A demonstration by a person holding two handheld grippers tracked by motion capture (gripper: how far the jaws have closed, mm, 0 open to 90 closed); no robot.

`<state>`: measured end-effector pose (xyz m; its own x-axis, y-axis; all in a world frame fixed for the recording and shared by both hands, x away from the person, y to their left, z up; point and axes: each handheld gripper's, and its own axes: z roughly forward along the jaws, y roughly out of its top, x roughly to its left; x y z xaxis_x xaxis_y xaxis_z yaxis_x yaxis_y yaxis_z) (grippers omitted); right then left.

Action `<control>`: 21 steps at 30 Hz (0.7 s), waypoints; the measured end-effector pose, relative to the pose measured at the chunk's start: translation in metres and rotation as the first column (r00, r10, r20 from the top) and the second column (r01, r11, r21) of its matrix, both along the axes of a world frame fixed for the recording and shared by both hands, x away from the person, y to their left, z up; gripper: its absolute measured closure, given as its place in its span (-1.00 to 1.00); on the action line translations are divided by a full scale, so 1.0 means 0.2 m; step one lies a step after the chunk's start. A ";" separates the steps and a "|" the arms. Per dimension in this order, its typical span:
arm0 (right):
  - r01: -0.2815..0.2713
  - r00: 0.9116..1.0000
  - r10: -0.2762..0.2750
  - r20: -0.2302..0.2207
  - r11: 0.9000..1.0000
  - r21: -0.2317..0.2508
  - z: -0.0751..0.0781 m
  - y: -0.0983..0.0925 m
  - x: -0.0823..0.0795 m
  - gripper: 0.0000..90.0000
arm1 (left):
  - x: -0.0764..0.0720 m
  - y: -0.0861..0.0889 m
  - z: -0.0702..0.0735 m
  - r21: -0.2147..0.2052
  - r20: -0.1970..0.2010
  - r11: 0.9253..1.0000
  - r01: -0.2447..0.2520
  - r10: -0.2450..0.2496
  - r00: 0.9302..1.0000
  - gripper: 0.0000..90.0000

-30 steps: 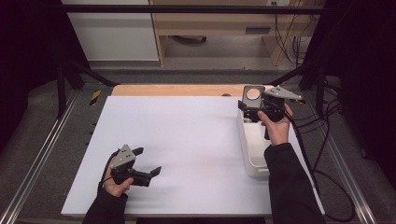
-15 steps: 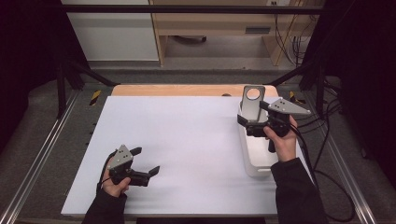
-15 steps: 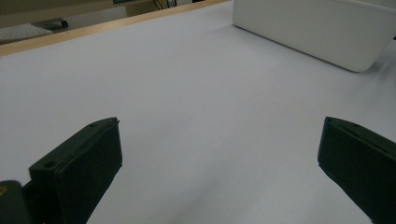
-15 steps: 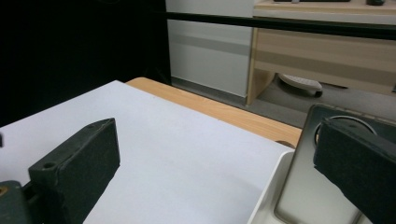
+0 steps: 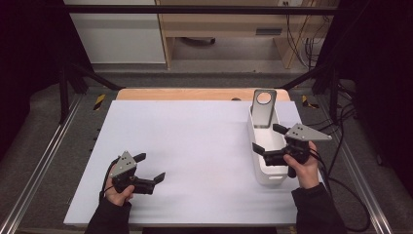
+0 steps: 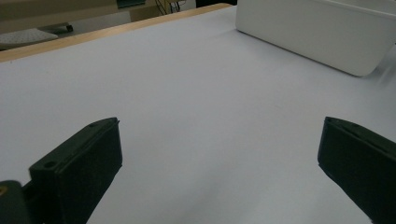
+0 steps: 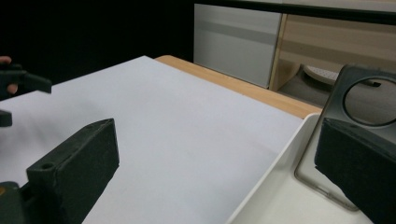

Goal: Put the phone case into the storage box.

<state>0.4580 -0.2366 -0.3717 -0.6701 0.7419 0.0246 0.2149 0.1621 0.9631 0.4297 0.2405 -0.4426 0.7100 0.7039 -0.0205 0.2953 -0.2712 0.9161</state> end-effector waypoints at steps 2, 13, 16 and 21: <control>-0.009 1.000 0.009 -0.008 1.000 -0.008 -0.02 -0.01 -0.02 -0.99 | 0.00 0.00 0.00 0.000 0.003 1.000 -0.003 0.003 1.000 -1.00; -0.020 0.999 0.019 -0.041 0.999 -0.025 -0.13 -0.09 -0.10 -0.99 | 0.00 0.03 0.00 -0.006 0.007 1.000 -0.014 0.014 1.000 -1.00; -0.025 0.999 0.023 -0.049 0.999 -0.027 -0.16 -0.11 -0.11 -0.99 | 0.00 0.03 0.00 -0.007 0.008 1.000 -0.014 0.014 1.000 -1.00; -0.023 0.998 0.023 -0.058 1.000 -0.016 -0.20 -0.13 -0.13 -0.99 | 0.00 0.04 0.00 -0.010 0.011 1.000 -0.016 0.016 1.000 -1.00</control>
<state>0.4317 -0.2633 -0.4110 -0.6847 0.7269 0.0518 0.2662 0.1833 0.9463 0.4303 0.2485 -0.4426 0.6986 0.7152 -0.0200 0.2895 -0.2569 0.9221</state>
